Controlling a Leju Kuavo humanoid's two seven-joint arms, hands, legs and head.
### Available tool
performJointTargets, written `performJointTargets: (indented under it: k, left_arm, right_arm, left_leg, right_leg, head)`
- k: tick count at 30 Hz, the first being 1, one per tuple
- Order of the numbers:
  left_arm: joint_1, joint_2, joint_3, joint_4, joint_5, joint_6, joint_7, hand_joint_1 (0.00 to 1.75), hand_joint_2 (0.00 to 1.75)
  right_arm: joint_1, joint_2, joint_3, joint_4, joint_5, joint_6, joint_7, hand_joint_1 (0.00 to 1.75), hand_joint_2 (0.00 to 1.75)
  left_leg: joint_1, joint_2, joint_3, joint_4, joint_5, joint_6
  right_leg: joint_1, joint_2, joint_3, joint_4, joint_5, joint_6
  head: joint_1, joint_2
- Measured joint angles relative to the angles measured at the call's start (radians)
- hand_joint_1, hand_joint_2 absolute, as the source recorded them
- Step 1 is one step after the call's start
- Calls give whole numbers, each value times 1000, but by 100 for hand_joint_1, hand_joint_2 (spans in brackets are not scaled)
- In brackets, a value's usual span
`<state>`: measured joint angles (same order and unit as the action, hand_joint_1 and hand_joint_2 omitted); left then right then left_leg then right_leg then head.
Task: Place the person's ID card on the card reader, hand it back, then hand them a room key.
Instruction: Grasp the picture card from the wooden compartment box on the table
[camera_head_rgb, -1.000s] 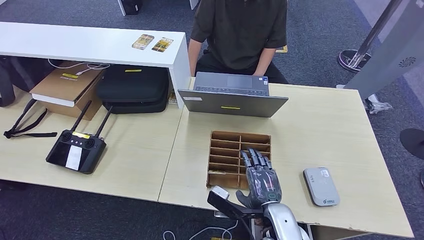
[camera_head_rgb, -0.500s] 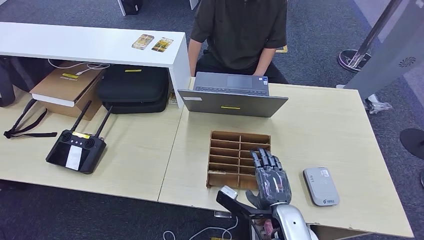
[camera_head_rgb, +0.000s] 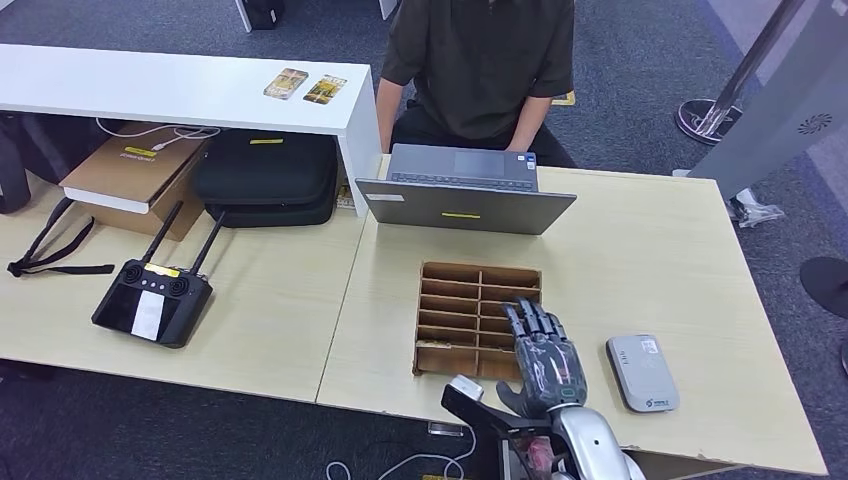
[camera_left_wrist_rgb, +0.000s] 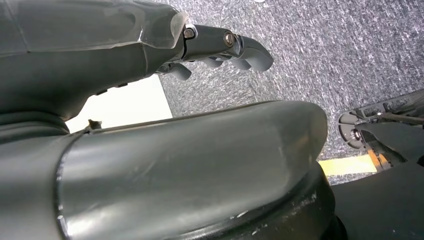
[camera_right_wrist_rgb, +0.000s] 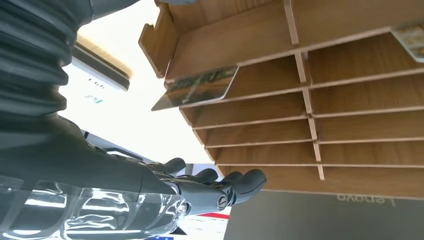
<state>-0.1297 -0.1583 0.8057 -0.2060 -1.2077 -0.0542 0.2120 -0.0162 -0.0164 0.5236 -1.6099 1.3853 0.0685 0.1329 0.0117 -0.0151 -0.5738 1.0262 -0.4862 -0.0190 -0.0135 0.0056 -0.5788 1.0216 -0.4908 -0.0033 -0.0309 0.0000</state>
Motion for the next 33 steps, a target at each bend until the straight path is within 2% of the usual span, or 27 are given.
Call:
performJointTargets:
  k: [14,33]
  left_arm:
    - [0,5,0,0,-13,-12,-2,0,0]
    - [3,6,0,0,-21,-10,-2,0,0]
  right_arm:
    - [4,-2,0,-19,53,0,1,0,175]
    - [-4,-11,0,-2,45,30,-24,0,175]
  left_leg:
    - [0,0,0,0,0,0]
    - [0,0,0,0,0,0]
  right_leg:
    - [0,0,0,0,0,0]
    - [0,0,0,0,0,0]
  head:
    - [0,0]
    - [0,0]
